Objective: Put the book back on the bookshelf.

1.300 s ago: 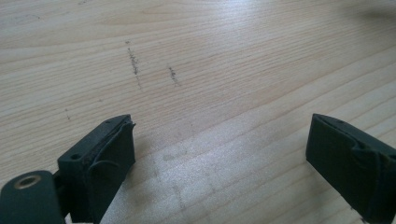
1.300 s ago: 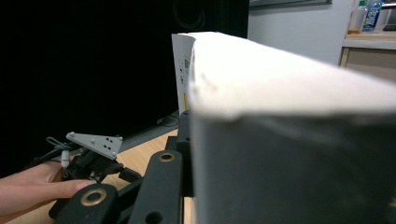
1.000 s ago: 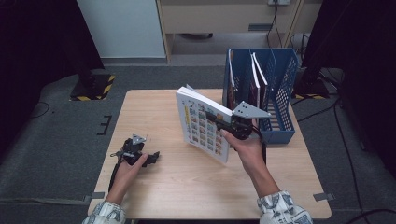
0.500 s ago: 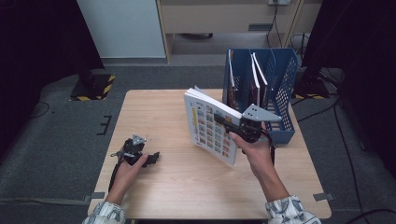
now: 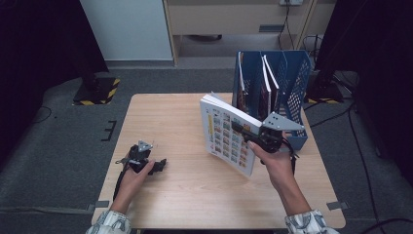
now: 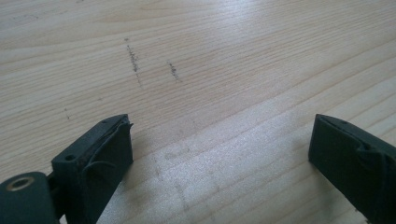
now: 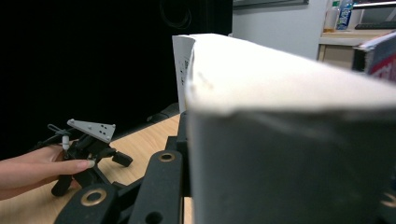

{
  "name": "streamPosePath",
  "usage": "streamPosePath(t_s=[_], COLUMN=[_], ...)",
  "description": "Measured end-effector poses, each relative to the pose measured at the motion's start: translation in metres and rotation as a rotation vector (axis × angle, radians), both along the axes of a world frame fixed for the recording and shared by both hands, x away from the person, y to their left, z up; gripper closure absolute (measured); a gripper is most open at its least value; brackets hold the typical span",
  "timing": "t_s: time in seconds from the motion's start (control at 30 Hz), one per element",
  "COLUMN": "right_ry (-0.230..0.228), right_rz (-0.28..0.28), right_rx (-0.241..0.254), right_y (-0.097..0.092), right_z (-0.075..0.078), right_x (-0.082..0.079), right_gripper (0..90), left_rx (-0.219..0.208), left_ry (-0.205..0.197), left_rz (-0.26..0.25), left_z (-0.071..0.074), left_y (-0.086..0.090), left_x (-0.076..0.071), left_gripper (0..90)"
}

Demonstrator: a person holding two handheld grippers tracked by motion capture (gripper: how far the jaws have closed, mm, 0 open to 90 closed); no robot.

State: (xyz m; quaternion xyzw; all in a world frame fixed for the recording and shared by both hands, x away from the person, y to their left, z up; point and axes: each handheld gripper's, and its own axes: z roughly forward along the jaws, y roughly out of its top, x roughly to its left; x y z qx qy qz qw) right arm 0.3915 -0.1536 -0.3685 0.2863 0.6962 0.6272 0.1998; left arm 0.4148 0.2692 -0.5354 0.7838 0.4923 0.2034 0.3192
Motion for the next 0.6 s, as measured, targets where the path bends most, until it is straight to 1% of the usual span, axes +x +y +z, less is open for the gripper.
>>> streamPosePath(t_s=[0.1,0.13,0.33,0.47,0.6], right_ry=[0.001,0.001,0.0,0.001,-0.001], right_rz=[-0.005,-0.005,-0.019,-0.028,-0.035], right_rx=[0.005,0.005,0.004,-0.005,-0.001], right_y=[-0.008,-0.008,-0.022,-0.03,-0.036], right_z=[0.0,0.0,0.0,0.001,0.001], right_x=[-0.005,-0.005,-0.009,-0.013,-0.016], right_gripper=[73.9,73.9,73.9,73.9,73.9], left_rx=[0.0,0.0,-0.001,0.0,-0.002], left_ry=[-0.001,-0.001,-0.003,-0.004,-0.006], left_rz=[0.0,0.0,-0.002,-0.002,-0.002], left_z=[0.0,0.0,0.0,0.0,-0.001], left_y=[0.0,0.0,0.001,0.001,0.001], left_x=[0.0,0.0,0.0,0.0,0.0], left_gripper=[5.3,5.3,5.3,5.0,5.0])
